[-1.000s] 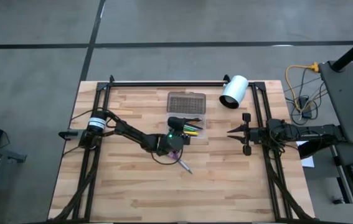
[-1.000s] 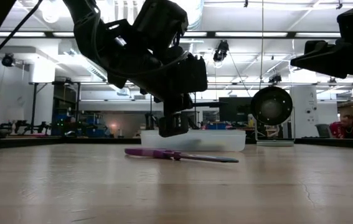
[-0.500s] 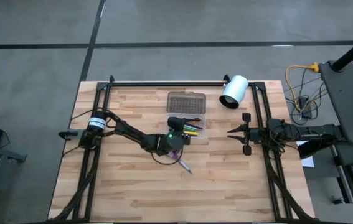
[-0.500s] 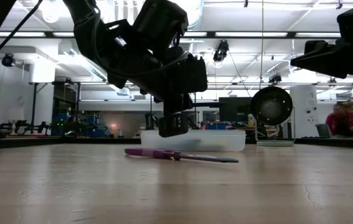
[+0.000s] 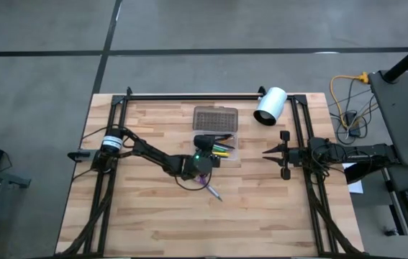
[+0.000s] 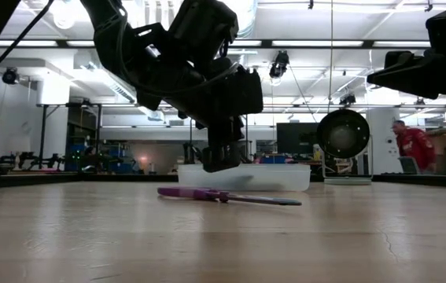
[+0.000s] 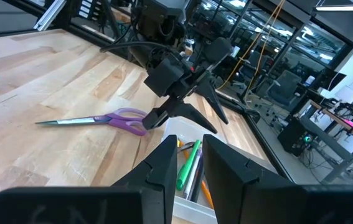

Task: Pick & place school supplies into a supply box
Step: Put the purple scissors into the transparent bin

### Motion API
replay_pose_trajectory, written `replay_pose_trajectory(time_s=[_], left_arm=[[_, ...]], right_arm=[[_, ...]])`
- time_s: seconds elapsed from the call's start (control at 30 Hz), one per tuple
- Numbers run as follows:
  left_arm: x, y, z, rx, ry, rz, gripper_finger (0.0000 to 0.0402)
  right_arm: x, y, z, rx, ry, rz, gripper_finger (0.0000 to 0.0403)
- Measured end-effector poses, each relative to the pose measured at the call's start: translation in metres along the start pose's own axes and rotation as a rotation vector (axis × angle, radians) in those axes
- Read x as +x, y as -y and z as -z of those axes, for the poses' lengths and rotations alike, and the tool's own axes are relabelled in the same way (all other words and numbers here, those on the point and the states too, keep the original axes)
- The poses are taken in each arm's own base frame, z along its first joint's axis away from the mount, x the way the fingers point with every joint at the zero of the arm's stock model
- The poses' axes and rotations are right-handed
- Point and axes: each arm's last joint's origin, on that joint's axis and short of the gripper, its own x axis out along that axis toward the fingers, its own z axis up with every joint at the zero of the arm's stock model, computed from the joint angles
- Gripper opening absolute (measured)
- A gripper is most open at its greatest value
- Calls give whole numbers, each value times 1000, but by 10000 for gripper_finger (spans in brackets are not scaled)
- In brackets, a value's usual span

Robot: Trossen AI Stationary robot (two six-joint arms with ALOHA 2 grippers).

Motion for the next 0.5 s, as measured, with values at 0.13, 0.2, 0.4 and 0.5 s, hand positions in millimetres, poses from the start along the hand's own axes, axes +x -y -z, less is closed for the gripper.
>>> replay_pose_trajectory(time_s=[0.13, 0.2, 0.4, 0.5], left_arm=[[-3, 1, -1, -19, 7, 2, 87], [-5, 2, -2, -18, 14, 4, 87], [-14, 2, -7, -19, 39, 10, 87], [-19, 3, -9, -18, 51, 13, 87]], right_arm=[[0, 0, 0, 0, 0, 1, 68], [0, 0, 0, 0, 0, 0, 68], [0, 0, 0, 0, 0, 0, 68], [0, 0, 0, 0, 0, 0, 68]])
